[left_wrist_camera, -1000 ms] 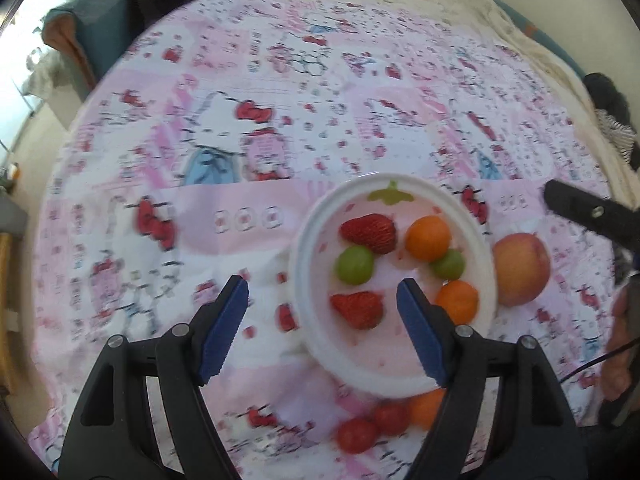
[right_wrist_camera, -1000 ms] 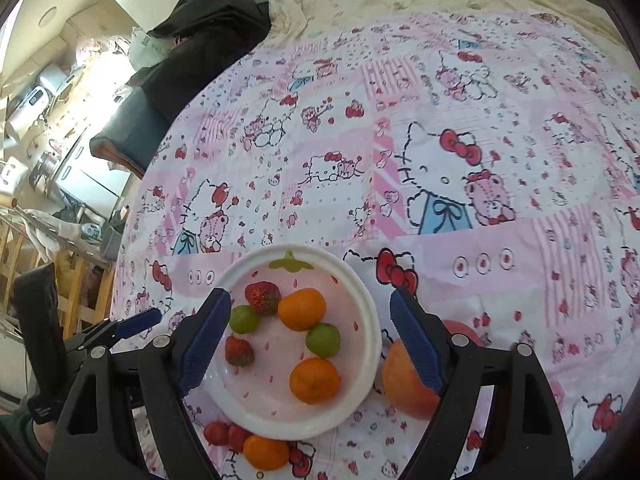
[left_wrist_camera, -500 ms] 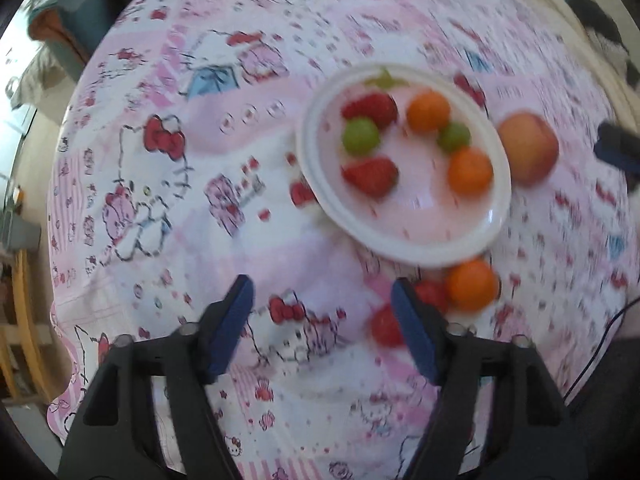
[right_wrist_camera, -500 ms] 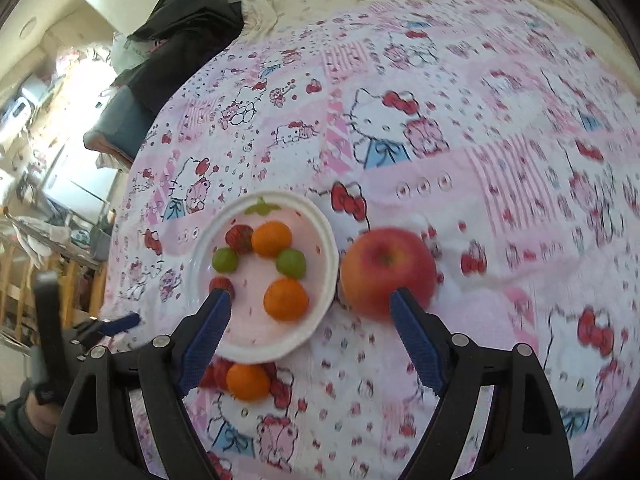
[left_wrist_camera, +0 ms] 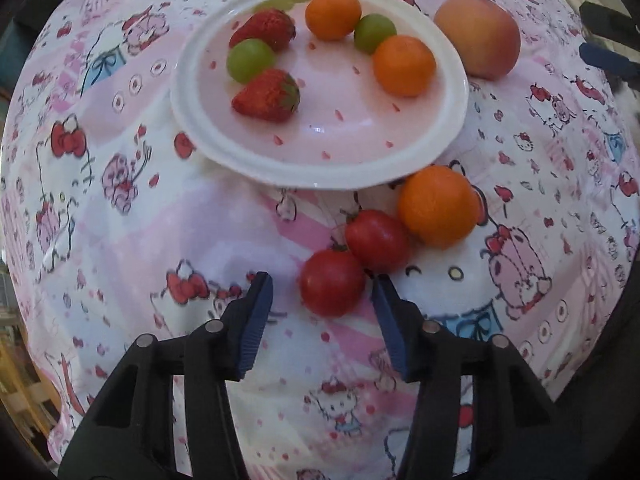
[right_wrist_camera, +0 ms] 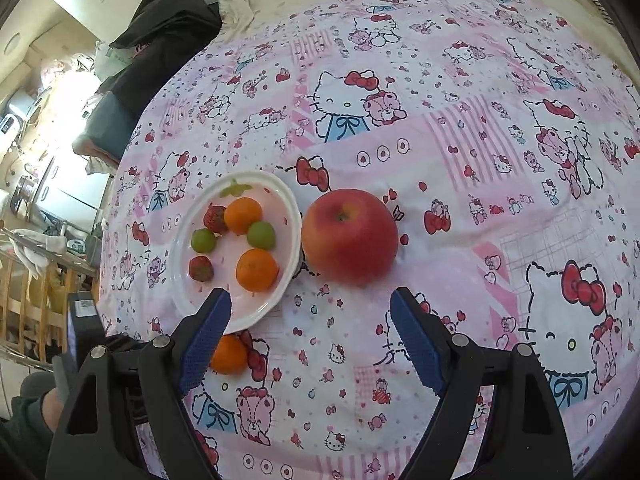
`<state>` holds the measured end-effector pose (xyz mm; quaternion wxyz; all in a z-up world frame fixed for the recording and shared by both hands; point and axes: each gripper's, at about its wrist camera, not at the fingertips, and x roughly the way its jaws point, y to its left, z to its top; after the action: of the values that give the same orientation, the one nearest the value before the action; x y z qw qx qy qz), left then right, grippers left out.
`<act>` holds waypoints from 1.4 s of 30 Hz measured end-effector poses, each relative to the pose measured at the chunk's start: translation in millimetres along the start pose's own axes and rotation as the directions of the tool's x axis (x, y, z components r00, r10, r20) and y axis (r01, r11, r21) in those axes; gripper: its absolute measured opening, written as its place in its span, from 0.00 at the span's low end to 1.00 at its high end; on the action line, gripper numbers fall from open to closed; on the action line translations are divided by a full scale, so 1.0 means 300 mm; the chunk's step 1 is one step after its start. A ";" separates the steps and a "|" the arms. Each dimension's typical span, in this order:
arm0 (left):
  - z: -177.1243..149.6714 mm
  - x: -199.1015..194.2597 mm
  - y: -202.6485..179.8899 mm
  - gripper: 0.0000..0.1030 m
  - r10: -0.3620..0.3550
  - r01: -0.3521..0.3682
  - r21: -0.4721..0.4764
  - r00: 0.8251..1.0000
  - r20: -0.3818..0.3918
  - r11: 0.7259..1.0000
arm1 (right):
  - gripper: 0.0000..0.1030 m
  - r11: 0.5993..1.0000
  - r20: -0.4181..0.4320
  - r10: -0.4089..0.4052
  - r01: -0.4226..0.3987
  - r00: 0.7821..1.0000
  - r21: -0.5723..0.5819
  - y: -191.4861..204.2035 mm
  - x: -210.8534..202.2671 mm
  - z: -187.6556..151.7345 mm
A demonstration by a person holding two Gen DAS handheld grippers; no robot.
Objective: Organize fruits
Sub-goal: 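Grasp a cherry tomato with the left tool while the right tool grasps the red apple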
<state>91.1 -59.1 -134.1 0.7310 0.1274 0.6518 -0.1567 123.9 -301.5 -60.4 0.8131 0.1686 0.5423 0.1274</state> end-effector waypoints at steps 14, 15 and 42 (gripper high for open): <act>0.042 -0.077 -0.006 0.25 -0.038 0.036 0.031 0.998 0.056 0.999 | 0.82 1.000 -0.024 -0.006 0.006 1.000 0.003 -0.007 0.040 0.013; 0.041 -0.108 0.000 0.25 -0.040 0.039 0.022 0.997 0.071 0.999 | 0.82 1.000 -0.023 0.001 0.000 1.000 0.015 -0.016 0.039 0.016; 0.006 -0.264 0.164 0.25 -0.027 0.094 -0.261 0.968 0.249 0.961 | 0.87 0.984 -0.143 -0.066 0.088 0.988 0.155 -0.109 0.327 0.123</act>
<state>104.3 -9.8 -56.1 0.8107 -0.0138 0.5762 -0.1031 196.1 -298.1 -143.1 0.7620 0.2034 0.6116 0.0627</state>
